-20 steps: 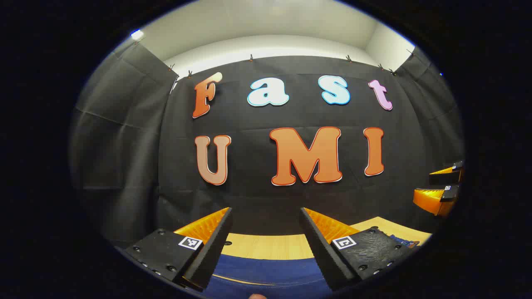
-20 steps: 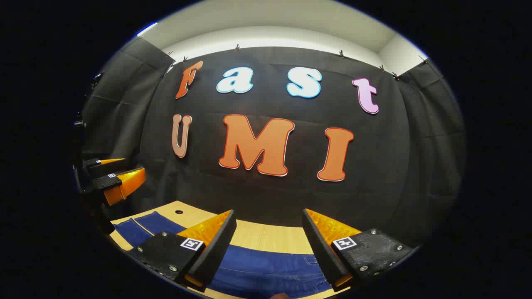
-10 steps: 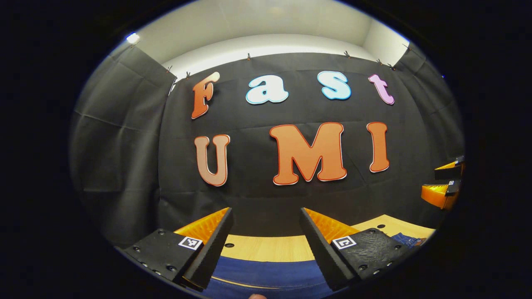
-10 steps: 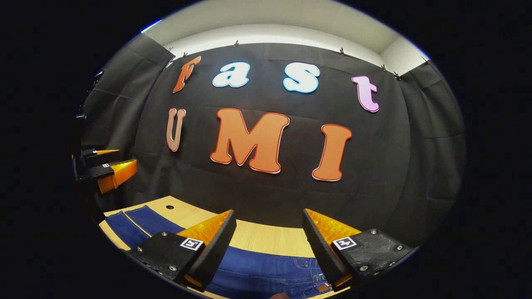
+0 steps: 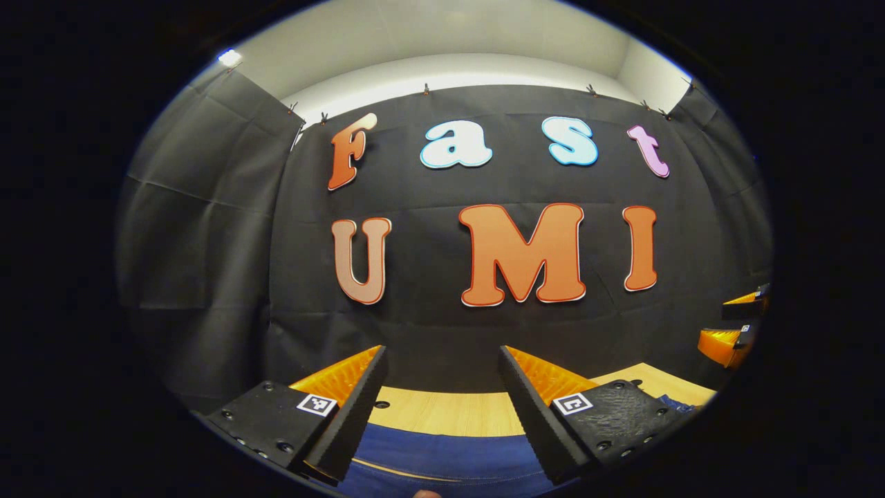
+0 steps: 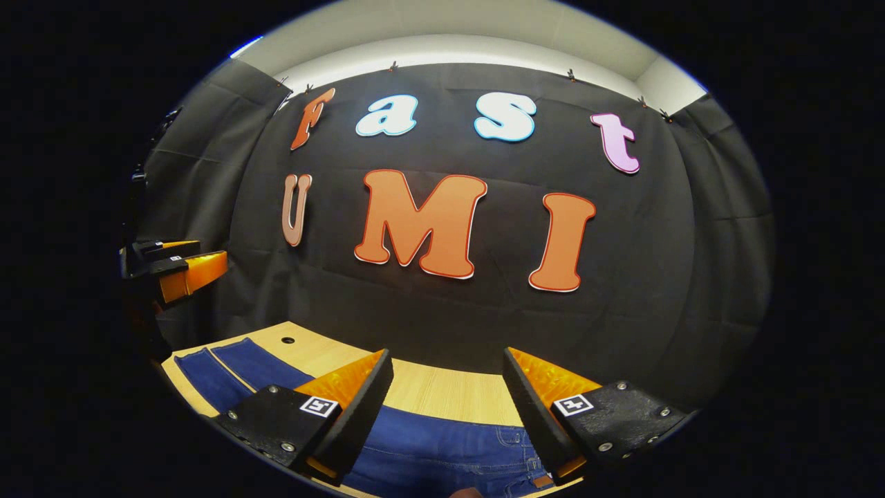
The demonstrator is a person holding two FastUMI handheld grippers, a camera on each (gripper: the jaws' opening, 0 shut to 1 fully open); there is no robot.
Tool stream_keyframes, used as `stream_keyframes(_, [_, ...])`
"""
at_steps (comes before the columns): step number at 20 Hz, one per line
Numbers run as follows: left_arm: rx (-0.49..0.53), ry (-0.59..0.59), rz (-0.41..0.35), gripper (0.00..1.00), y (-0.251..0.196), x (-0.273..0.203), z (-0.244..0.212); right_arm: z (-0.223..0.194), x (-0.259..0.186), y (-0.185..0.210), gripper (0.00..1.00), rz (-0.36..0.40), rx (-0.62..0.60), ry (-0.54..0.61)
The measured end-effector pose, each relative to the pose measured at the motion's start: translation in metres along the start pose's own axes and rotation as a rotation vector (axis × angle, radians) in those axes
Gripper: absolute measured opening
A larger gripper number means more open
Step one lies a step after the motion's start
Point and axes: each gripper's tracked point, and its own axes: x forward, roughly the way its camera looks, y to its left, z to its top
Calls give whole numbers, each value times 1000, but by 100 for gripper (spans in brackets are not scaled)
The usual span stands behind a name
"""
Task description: Grasp the waist and the cuffs of the jeans and fold them to make the two legs overlap; first hold the waist and fold one-third of the jeans toward the cuffs, then hold the cuffs and fold the remaining one-third in the same direction to finish folding.
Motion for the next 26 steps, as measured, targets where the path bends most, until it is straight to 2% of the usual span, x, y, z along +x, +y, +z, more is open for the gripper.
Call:
stream_keyframes(4, [16,8,2,98,27,11,-5,-3,3,-13,98,-81,-26,10])
stream_keyframes(10, [36,44,38,99,80,20,-23,-18,3,-34,97,-182,7,74])
stream_keyframes(14, [7,131,67,100,115,21,-55,-34,2,-48,97,-223,20,125])
stream_keyframes(15, [-5,154,77,98,123,21,-63,-41,1,-52,97,-232,27,150])
stream_keyframes(19, [-12,261,74,98,151,16,-93,-67,-7,-70,98,-268,46,229])
stream_keyframes(23, [3,354,150,99,189,7,-127,-99,-13,-87,97,-292,45,328])
stream_keyframes(26, [-76,435,184,98,207,3,-159,-125,-17,-88,98,-294,124,402])
